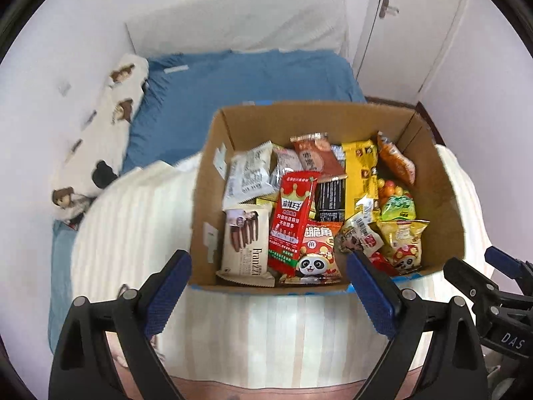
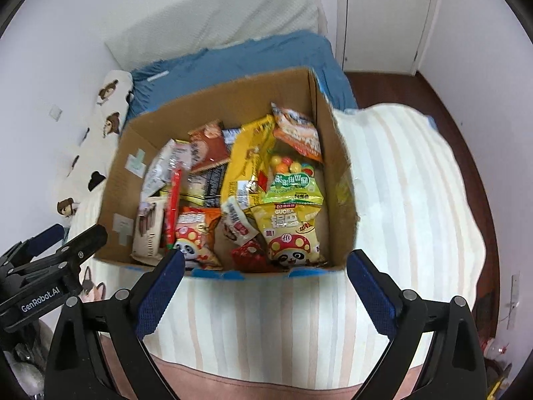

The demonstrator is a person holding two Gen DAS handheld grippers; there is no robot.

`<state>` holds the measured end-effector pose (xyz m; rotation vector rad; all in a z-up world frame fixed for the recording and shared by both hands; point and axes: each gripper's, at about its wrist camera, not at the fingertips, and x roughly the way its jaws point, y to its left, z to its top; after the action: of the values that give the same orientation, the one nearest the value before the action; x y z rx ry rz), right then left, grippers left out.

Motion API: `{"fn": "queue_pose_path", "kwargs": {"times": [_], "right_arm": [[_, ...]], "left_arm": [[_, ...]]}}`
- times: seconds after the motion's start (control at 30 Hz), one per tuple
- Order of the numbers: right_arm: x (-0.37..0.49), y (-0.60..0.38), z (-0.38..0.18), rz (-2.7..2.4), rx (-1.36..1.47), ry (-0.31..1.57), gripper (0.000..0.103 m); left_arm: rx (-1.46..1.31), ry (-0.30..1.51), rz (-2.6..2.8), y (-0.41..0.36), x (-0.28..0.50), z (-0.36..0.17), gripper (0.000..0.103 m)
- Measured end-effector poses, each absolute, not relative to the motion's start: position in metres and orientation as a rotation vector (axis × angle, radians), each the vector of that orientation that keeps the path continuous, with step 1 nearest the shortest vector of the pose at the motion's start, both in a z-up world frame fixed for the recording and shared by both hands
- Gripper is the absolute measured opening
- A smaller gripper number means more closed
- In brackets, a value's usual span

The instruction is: Organize snacks

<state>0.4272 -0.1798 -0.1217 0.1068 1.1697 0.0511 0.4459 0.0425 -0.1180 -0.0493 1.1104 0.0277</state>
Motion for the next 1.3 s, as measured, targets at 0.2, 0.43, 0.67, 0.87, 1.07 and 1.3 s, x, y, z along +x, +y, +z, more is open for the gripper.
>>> {"fn": "queue_pose_path", "kwargs": {"times": [0.2, 0.43, 0.67, 0.87, 1.07, 1.3], "right_arm": [[0.374, -0.173, -0.076, 0.072, 0.079, 1.059, 0.100], [0.304, -0.173, -0.030, 0.079, 0.063, 0.943, 0.100], [0.241, -0.176, 0.003, 0.084, 0.051, 0.859, 0.100], [0.191, -0.175, 0.027, 0.100, 0.053, 0.808, 0.100], [0.155, -0.170, 0.039, 0.115, 0.034, 0.789, 0.100], [0.129, -0.169, 0.050, 0.117, 0.016, 0.764, 0.100]], "left_arm": [[-0.050, 1.011, 0.044, 0.041, 0.396, -0.082, 0.095], [-0.034, 0.956, 0.054, 0.039, 0.336, -0.057, 0.095], [-0.050, 0.895, 0.081, 0.045, 0.278, -0.032, 0.095], [-0.050, 0.845, 0.084, 0.042, 0.238, -0.013, 0.095], [-0.052, 0.816, 0.082, 0.040, 0.211, -0.001, 0.095], [-0.054, 0.790, 0.079, 0.042, 0.192, 0.010, 0.095]]}}
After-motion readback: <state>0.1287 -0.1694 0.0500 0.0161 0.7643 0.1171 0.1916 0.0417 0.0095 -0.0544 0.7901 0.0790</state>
